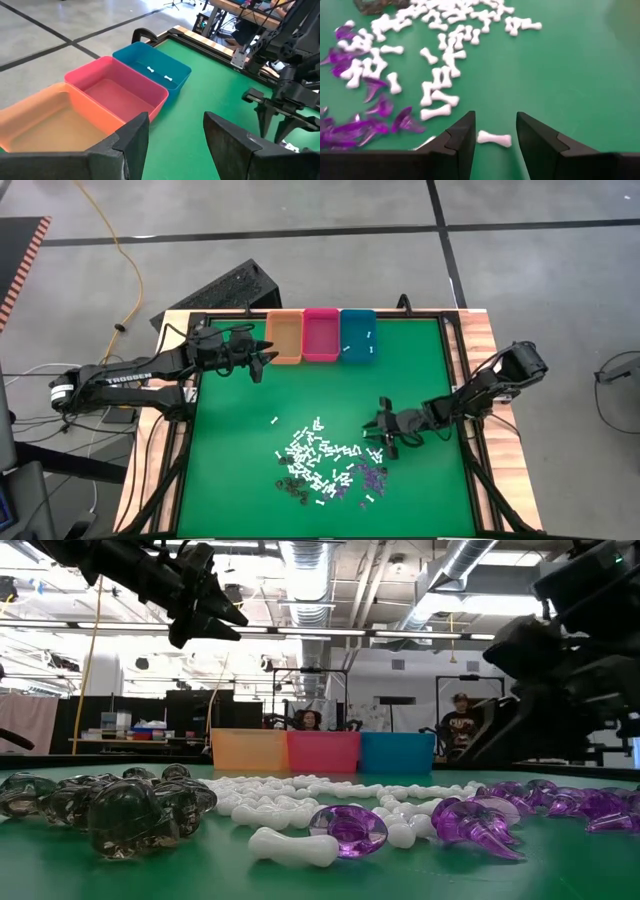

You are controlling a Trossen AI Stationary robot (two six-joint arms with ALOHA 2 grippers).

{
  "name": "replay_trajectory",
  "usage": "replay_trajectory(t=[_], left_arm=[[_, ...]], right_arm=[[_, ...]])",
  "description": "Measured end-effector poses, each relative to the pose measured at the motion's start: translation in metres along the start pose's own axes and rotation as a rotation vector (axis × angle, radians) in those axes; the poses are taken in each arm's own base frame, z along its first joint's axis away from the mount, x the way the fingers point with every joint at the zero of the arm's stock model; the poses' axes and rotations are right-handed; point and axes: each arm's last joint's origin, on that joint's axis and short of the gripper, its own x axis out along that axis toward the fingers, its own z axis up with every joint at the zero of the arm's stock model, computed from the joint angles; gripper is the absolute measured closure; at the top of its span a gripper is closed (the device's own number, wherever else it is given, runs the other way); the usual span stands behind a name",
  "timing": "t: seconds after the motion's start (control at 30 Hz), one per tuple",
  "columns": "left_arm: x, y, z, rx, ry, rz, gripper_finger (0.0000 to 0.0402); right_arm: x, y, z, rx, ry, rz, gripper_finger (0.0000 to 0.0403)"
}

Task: Sort Halloween decoration
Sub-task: Put the white bone toy into the blue bin

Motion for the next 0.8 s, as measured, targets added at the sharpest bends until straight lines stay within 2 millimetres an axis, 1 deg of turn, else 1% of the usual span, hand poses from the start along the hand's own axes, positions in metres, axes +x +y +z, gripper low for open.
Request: replay_trajectory(t=[0.13,0.4,0.5,0.63,0.8], left_arm=[[0.000,0.000,0.000,0.001,0.000,0.000,0.0223],[0.000,0.000,0.000,0.001,-0.003,0.009,0.0223],[0.000,0.001,0.000,0.000,-0.006,0.021,0.0223],[0.000,0.001,0.000,0.001,-0.007,0.025,0.0223],[0.000,0.001,0.000,0.001,-0.007,0.025,0.0223]], right_arm=[[0.000,-0.003,-0.003,-0.005,0.038,-0.015,0.0233],[0.001,-0.004,-0.005,-0.031,0.062,-0.011,0.0233],[0.001,-0.008,-0.006,-0.031,0.071,-0.031,0.0233],[0.003,-0.014,-0.003,-0.039,0.064,-0.061,0.0233],[0.007,-0.022,0.007,-0.060,0.038,-0.094,0.0233]])
